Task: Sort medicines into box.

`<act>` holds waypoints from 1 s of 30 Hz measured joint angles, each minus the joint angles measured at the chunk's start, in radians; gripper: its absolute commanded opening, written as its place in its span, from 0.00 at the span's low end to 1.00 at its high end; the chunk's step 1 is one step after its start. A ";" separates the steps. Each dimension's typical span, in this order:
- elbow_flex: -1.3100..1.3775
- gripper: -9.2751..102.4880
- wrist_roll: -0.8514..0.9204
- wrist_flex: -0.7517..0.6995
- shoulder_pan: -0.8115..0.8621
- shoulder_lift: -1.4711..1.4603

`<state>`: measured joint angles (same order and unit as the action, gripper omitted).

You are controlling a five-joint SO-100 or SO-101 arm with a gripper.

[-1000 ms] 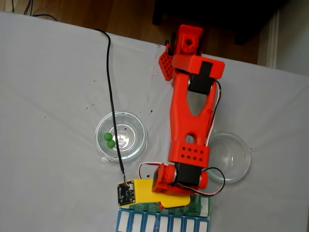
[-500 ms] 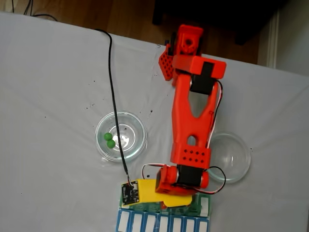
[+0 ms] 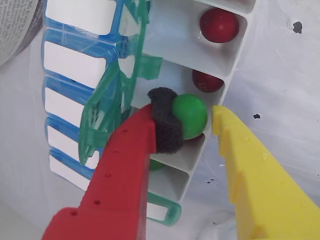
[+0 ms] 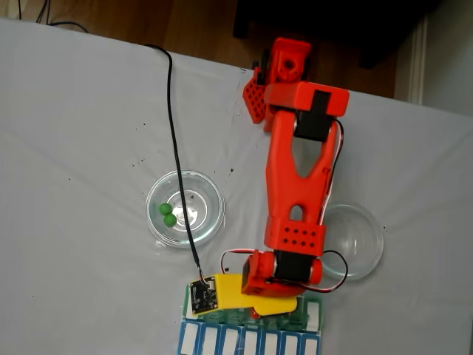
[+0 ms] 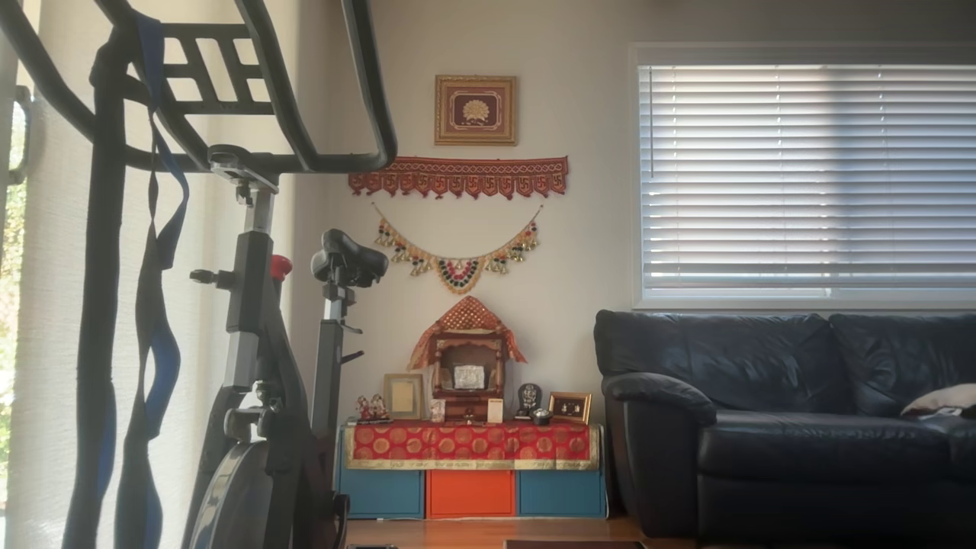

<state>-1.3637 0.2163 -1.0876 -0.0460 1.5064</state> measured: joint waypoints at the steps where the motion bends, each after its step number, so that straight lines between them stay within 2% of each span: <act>1: -0.009 0.28 0.006 -0.005 0.000 0.005; 10: -0.038 0.28 0.046 -0.044 0.002 0.029; 18: -0.138 0.27 0.074 -0.052 0.006 0.170; 23: -0.143 0.24 0.086 -0.054 0.026 0.209; 30: -0.179 0.18 0.158 -0.178 0.052 0.314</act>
<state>-1.5432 0.3743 -1.2655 0.0061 1.8208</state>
